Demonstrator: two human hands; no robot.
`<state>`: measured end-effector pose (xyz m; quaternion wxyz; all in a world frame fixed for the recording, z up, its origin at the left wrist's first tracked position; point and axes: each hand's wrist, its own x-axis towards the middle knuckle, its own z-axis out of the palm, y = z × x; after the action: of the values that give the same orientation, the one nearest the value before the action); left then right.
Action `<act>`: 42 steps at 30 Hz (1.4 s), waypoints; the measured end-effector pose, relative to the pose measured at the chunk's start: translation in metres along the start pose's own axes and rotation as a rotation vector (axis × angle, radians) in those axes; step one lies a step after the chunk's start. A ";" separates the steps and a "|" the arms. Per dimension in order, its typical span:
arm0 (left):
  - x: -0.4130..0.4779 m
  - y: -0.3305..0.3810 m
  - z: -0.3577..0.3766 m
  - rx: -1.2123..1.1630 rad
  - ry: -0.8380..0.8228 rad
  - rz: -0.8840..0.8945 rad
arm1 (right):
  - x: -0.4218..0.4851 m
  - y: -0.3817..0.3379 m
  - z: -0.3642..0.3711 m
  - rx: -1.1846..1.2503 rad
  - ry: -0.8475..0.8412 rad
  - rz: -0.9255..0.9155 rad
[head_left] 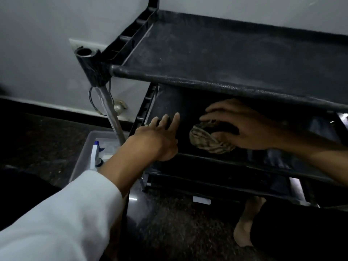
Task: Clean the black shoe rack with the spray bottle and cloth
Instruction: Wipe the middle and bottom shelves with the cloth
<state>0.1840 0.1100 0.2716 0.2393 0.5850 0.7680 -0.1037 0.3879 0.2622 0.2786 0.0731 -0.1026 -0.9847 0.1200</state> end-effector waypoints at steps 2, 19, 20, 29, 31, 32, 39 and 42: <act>-0.002 -0.003 0.004 -0.003 0.074 0.020 | 0.002 0.000 0.002 0.031 -0.112 -0.040; 0.002 -0.009 0.006 0.047 0.051 -0.004 | 0.037 -0.014 0.039 -0.273 0.030 -0.002; 0.002 -0.007 0.006 0.040 0.051 -0.011 | 0.043 -0.011 0.037 -0.282 0.036 0.046; 0.001 -0.008 0.005 0.027 0.001 0.002 | 0.031 -0.001 0.017 -0.208 -0.106 0.345; 0.000 -0.010 0.006 0.008 0.016 0.007 | 0.026 -0.010 0.017 -0.181 -0.123 0.321; 0.000 -0.011 0.007 0.008 0.022 0.006 | 0.024 -0.016 0.019 -0.157 -0.118 0.298; -0.002 -0.010 0.009 0.039 0.028 -0.011 | 0.052 -0.036 0.043 -0.047 0.018 0.092; -0.004 -0.007 0.009 0.046 -0.006 -0.015 | 0.080 -0.026 0.046 -0.097 0.045 0.097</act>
<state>0.1805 0.1006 0.2646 0.2273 0.5842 0.7690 -0.1251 0.2983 0.2452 0.2501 0.0839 -0.1565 -0.9814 0.0730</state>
